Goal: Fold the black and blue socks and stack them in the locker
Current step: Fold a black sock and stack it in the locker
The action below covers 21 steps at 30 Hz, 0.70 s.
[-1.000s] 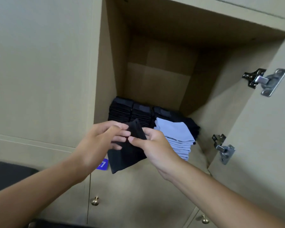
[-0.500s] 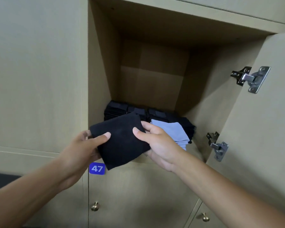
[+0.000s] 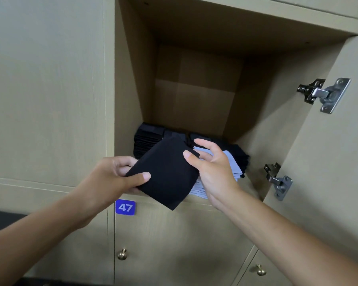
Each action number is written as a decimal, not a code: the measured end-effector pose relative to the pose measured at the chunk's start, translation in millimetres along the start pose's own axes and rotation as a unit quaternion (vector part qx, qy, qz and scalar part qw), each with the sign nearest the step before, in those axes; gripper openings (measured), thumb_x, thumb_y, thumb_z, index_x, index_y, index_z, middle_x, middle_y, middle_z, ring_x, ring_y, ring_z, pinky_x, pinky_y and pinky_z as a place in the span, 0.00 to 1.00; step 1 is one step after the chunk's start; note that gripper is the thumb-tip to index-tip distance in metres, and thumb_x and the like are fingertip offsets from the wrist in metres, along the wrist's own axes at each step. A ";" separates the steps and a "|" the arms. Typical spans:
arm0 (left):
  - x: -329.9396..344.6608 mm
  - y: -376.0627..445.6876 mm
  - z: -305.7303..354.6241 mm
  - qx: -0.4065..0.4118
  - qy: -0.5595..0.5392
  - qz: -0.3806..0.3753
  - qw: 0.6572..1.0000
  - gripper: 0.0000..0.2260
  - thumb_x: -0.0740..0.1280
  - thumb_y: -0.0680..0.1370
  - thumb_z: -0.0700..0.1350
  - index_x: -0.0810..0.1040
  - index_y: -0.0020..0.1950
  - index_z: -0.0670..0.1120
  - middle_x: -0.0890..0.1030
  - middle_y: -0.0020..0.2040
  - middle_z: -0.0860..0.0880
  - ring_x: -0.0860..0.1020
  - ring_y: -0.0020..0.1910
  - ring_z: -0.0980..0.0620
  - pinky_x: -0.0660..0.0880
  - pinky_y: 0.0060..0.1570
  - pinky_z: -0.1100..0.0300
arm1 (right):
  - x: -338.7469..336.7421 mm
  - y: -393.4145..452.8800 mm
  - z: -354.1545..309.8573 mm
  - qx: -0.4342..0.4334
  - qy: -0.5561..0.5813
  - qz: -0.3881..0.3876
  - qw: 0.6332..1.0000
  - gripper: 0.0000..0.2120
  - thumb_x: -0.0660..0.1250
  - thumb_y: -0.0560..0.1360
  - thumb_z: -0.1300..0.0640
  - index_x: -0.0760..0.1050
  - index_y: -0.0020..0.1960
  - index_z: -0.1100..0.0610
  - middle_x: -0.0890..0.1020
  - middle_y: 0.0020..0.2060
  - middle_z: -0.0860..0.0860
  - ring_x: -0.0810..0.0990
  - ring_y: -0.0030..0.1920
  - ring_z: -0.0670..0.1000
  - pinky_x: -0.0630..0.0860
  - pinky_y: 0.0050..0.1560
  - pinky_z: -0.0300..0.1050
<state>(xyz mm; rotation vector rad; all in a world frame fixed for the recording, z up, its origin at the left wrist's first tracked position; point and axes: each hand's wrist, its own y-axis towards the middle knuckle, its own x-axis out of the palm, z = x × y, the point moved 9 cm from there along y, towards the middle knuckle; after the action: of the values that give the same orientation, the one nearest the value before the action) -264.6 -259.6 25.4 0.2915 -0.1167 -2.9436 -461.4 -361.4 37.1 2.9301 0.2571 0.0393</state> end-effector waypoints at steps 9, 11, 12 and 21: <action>-4.6 1.3 10.7 0.047 -0.002 0.047 0.998 0.07 0.68 0.81 0.41 0.84 0.47 0.42 0.86 0.35 0.46 0.82 0.32 0.56 0.76 0.34 0.69 | 18.4 -10.7 -14.0 -0.052 -0.081 -0.069 0.993 0.34 0.83 0.66 0.54 0.72 0.66 0.40 0.87 0.50 0.45 0.81 0.61 0.47 0.74 0.68 0.55; -9.7 1.5 11.1 0.052 0.003 0.073 0.996 0.07 0.68 0.81 0.41 0.85 0.47 0.42 0.84 0.33 0.47 0.78 0.28 0.59 0.73 0.30 0.70 | 16.1 -8.9 -5.6 -0.022 -0.072 -0.049 0.996 0.32 0.82 0.66 0.50 0.73 0.66 0.41 0.87 0.50 0.46 0.82 0.61 0.49 0.75 0.67 0.55; -12.0 1.6 11.2 0.053 0.003 0.083 0.995 0.07 0.68 0.81 0.41 0.85 0.47 0.42 0.84 0.32 0.47 0.77 0.27 0.59 0.74 0.30 0.69 | 15.0 -8.3 -1.4 -0.002 -0.067 -0.044 0.997 0.29 0.81 0.67 0.48 0.74 0.65 0.42 0.86 0.51 0.47 0.83 0.59 0.48 0.76 0.66 0.54; -24.5 6.8 -1.8 0.028 -0.023 0.106 0.994 0.08 0.65 0.83 0.42 0.85 0.54 0.43 0.85 0.40 0.39 0.83 0.38 0.48 0.83 0.43 0.60 | 17.1 -6.8 3.8 0.019 -0.039 -0.102 0.994 0.09 0.71 0.79 0.54 0.80 0.53 0.61 0.88 0.46 0.52 0.85 0.47 0.49 0.80 0.52 0.41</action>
<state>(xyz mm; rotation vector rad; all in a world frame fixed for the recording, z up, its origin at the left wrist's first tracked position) -239.5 -261.8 28.8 0.2049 -0.2232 -2.7409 -445.6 -352.5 32.2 2.9188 0.5479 -0.1117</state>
